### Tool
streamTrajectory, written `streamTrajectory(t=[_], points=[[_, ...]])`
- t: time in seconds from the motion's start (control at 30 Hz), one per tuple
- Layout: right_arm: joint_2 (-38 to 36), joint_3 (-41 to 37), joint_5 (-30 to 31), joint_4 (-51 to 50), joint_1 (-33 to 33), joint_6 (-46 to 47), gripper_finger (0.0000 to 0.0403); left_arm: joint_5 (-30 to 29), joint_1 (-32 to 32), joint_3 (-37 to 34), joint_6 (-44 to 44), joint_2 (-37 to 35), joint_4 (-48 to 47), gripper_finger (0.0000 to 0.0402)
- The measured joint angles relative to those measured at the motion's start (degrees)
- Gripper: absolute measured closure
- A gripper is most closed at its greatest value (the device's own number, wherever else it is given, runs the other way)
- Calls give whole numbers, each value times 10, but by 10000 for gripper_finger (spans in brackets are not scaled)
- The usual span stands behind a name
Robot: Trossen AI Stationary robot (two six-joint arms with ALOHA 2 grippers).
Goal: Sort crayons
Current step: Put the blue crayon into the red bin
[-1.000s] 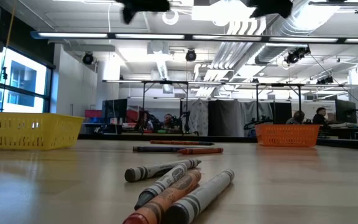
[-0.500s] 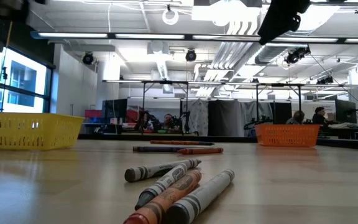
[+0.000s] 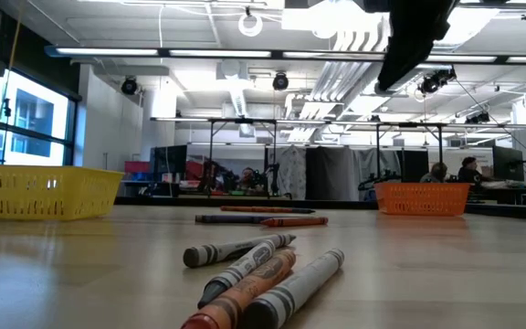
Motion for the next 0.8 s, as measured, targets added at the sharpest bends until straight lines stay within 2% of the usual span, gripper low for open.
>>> streamTrajectory(t=[0.1, 0.8], points=[[5, 0, -1, -1, 0, 2, 222, 22, 0, 0, 0, 5, -14, 387], [5, 0, 1, 5, 0, 7, 221, 41, -2, -25, -6, 14, -3, 387]])
